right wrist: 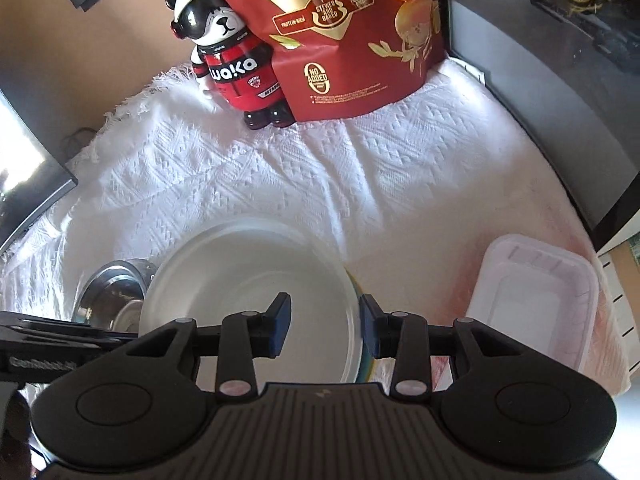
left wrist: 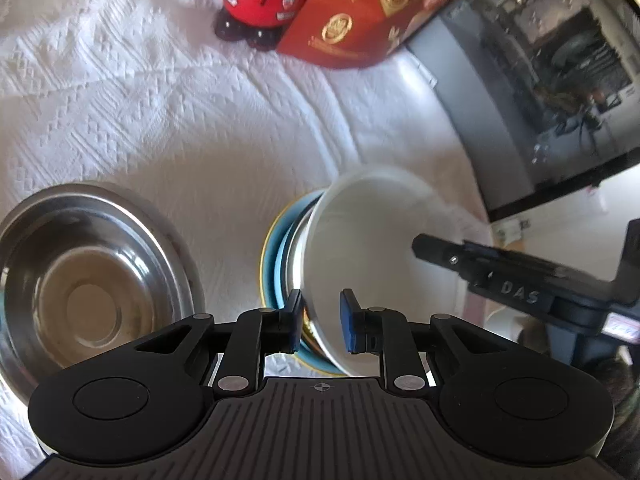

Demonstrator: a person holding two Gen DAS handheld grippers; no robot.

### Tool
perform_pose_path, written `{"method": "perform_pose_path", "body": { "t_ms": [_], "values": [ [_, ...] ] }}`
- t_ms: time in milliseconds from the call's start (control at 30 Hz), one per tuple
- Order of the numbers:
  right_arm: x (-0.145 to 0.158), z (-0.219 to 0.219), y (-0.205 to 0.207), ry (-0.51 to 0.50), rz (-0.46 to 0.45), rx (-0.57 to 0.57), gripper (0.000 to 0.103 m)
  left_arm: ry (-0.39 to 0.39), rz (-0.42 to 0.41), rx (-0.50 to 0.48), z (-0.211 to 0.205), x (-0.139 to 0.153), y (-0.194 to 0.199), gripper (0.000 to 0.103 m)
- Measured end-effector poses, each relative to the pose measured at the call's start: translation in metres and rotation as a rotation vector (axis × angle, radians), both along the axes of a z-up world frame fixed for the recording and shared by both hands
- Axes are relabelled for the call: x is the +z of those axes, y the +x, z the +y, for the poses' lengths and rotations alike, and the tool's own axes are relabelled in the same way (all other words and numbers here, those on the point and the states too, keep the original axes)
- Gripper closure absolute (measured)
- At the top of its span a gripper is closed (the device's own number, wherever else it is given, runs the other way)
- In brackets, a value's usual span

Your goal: Organize plates and bowls

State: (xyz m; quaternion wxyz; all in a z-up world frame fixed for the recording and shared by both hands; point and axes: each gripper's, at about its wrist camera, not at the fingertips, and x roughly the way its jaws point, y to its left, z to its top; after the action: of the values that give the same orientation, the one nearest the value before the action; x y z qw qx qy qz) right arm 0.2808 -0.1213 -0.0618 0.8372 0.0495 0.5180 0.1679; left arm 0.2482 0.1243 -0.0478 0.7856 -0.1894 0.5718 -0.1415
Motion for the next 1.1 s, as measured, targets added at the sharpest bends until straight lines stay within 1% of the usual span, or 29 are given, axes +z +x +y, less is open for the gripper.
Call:
{"method": "perform_pose_path", "body": {
  "t_ms": [67,200,300,433,500,567,667,733,800,867,967,1100],
  "values": [
    [0.002,0.001,0.001,0.000,-0.008,0.006,0.066,-0.011,-0.020,0.009,0.003,0.006,-0.001,0.081],
    [0.006,0.002,0.002,0.002,-0.023,0.016,0.064,-0.044,-0.020,0.014,0.007,0.006,-0.002,0.082],
    [0.008,0.004,0.004,-0.017,-0.044,0.026,0.064,-0.025,-0.034,0.032,0.011,0.008,-0.004,0.082],
    [0.020,0.009,0.003,-0.069,-0.122,0.026,0.061,-0.050,-0.084,0.074,0.029,0.018,-0.012,0.082],
    [0.031,0.015,0.003,-0.065,-0.162,0.040,0.058,-0.049,-0.117,0.111,0.045,0.025,-0.019,0.082],
    [0.043,0.024,0.005,-0.048,-0.197,0.068,0.054,-0.028,-0.148,0.166,0.066,0.030,-0.029,0.082],
    [0.057,0.049,0.010,-0.020,-0.225,0.132,0.050,0.042,-0.178,0.279,0.101,0.031,-0.048,0.081],
    [0.063,0.069,0.017,0.001,-0.215,0.186,0.049,0.102,-0.183,0.345,0.122,0.027,-0.063,0.081],
    [0.064,0.091,0.023,0.011,-0.185,0.249,0.048,0.138,-0.153,0.419,0.143,0.018,-0.078,0.081],
    [0.060,0.116,0.025,0.004,-0.138,0.313,0.048,0.122,-0.116,0.484,0.162,0.007,-0.092,0.081],
    [0.053,0.147,0.024,-0.029,-0.099,0.394,0.048,0.083,-0.095,0.560,0.177,-0.006,-0.109,0.081],
    [0.037,0.180,0.025,-0.084,-0.042,0.459,0.048,0.043,-0.076,0.607,0.185,-0.022,-0.117,0.081]
  ]
}}
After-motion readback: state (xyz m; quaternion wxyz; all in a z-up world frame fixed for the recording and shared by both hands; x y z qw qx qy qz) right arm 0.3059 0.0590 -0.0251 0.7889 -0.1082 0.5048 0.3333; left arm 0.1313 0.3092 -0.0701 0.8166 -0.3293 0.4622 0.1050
